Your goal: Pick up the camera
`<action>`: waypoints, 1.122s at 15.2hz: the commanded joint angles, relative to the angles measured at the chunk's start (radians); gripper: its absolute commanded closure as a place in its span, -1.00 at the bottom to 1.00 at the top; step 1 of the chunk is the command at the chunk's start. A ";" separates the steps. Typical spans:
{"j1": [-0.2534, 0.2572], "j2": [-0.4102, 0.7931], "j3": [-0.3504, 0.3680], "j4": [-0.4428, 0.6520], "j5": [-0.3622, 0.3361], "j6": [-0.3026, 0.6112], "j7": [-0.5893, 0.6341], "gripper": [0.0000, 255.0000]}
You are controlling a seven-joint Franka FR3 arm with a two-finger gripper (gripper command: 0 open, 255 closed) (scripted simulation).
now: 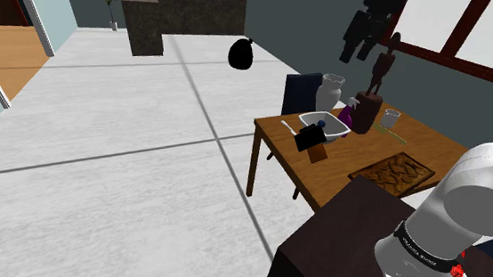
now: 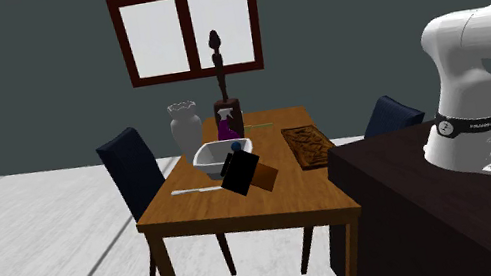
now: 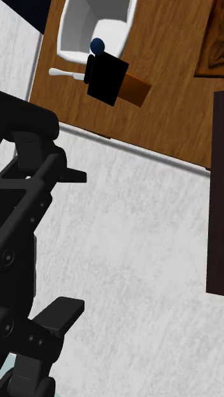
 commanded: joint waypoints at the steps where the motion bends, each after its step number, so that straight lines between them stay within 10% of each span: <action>1: 0.000 0.000 0.000 0.000 0.000 0.000 0.000 -1.00; 17: -0.038 0.252 -0.381 -0.128 0.069 0.408 -0.363 -1.00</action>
